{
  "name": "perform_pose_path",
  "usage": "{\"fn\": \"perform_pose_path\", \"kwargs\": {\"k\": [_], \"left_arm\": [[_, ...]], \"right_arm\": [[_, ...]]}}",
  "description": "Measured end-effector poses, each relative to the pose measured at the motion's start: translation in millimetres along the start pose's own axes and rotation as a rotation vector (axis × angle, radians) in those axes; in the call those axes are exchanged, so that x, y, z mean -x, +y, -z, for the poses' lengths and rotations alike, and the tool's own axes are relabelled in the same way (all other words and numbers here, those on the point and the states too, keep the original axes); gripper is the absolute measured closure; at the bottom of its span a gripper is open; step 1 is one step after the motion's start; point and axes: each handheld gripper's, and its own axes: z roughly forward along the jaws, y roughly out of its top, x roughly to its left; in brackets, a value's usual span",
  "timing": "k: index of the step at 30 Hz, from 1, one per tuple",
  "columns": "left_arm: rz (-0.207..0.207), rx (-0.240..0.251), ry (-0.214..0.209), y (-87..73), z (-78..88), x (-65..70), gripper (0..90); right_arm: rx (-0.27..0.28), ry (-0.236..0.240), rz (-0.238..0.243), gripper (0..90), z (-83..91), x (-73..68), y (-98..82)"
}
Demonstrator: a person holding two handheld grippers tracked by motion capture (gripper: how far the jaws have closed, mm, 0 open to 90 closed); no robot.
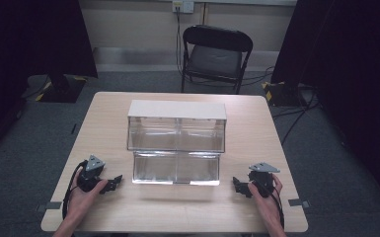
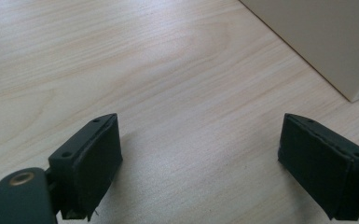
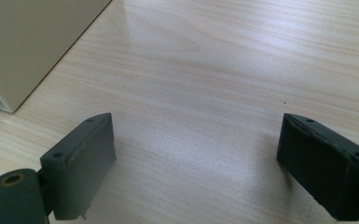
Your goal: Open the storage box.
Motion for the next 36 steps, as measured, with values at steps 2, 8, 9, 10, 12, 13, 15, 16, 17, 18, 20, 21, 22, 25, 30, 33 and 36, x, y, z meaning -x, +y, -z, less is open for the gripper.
{"fn": "perform_pose_path", "kwargs": {"k": [2, 8, 9, 10, 12, 13, 15, 16, 17, 18, 20, 21, 22, 25, 30, 33, 36], "left_arm": [[0.009, 0.003, 0.002, -0.1, -0.3, 0.8, 12.6], [0.007, 0.003, 0.003, 0.0, -0.2, 0.6, 12.5], [0.003, 0.000, 0.003, 0.0, -0.1, 0.3, 12.5], [0.007, 0.003, 0.003, 0.0, -0.2, 0.6, 12.6], [0.006, 0.003, 0.003, 0.0, -0.2, 0.6, 12.6], [0.002, -0.001, 0.003, 0.1, 0.0, 0.3, 12.5], [0.006, 0.003, 0.003, 0.0, -0.2, 0.6, 12.5], [0.006, 0.003, 0.003, 0.0, -0.2, 0.6, 12.6], [0.006, 0.003, 0.003, 0.0, -0.2, 0.6, 12.5], [0.006, 0.003, 0.003, 0.0, -0.2, 0.6, 12.5], [0.006, 0.003, 0.003, 0.0, -0.2, 0.6, 12.6], [0.007, 0.003, 0.003, 0.0, -0.2, 0.6, 12.6], [0.006, 0.003, 0.003, 0.0, -0.2, 0.6, 12.6], [0.007, 0.003, 0.003, 0.0, -0.2, 0.6, 12.5], [0.006, 0.003, 0.003, 0.0, -0.2, 0.6, 12.5], [0.006, 0.003, 0.003, 0.0, -0.2, 0.6, 12.6], [0.003, 0.000, 0.003, 0.0, -0.1, 0.3, 12.6]], "right_arm": [[0.000, 0.000, 0.000, 10.6, 0.0, 0.0, 0.1], [-0.019, 0.013, 0.003, 13.9, 1.9, -1.5, 2.1], [-0.022, 0.018, 0.003, 14.3, 2.6, -1.7, 2.2], [-0.023, 0.029, 0.000, 14.4, 3.4, -2.2, 2.3], [-0.019, 0.054, 0.002, 14.5, 5.3, -3.0, 2.5], [-0.011, 0.061, 0.001, 14.6, 6.9, -3.5, 3.1], [0.000, 0.073, -0.005, 14.6, 9.8, -3.9, 4.6], [0.001, 0.081, -0.005, 14.8, 11.0, -4.1, 5.2], [0.006, 0.098, -0.004, 14.5, 12.8, -4.6, 6.0], [0.008, 0.110, -0.001, 14.7, 13.5, -5.0, 6.3], [0.009, 0.122, 0.010, 14.9, 16.4, -7.1, 7.9], [0.014, 0.131, 0.018, 15.0, 18.7, -8.8, 9.0], [0.017, 0.138, 0.017, 15.0, 19.8, -10.1, 9.2], [0.020, 0.149, 0.030, 15.1, 22.5, -14.8, 8.6], [0.037, 0.215, 0.040, 15.7, 32.1, -22.4, 9.8], [0.034, 0.237, 0.056, 16.2, 34.1, -25.7, 9.1], [0.031, 0.261, 0.069, 16.3, 36.1, -29.9, 9.0]]}}
